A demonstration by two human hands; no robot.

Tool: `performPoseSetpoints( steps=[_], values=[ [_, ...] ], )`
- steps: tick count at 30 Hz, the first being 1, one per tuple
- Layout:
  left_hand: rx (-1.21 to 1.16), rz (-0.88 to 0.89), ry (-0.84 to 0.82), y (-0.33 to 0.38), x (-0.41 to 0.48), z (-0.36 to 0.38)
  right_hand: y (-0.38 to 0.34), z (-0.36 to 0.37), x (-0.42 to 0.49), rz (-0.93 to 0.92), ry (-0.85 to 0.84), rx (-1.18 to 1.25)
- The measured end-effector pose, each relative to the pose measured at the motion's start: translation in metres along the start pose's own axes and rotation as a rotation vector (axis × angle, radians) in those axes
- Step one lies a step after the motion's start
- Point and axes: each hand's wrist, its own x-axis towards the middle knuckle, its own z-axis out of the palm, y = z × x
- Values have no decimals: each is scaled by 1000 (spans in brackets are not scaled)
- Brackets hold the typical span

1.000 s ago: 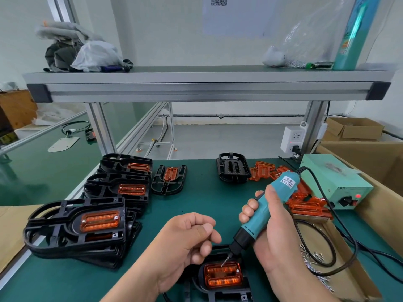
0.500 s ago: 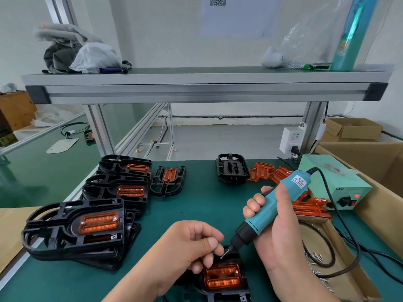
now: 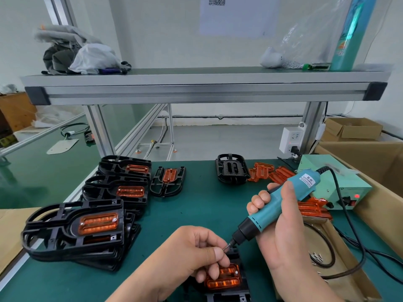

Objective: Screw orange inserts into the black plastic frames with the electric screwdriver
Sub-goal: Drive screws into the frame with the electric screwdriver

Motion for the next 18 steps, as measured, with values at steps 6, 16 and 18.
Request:
performPoseSetpoints(
  steps=[6, 16, 18],
  values=[
    [-30, -1, 21, 0, -1, 0, -2, -1, 1, -2, 7, 0],
    [-39, 0, 18, 3, -3, 1, -2, -2, 2, 15, 19, 14],
    [-39, 1, 18, 3, -3, 1, -2, -2, 1, 15, 19, 18]
  ],
)
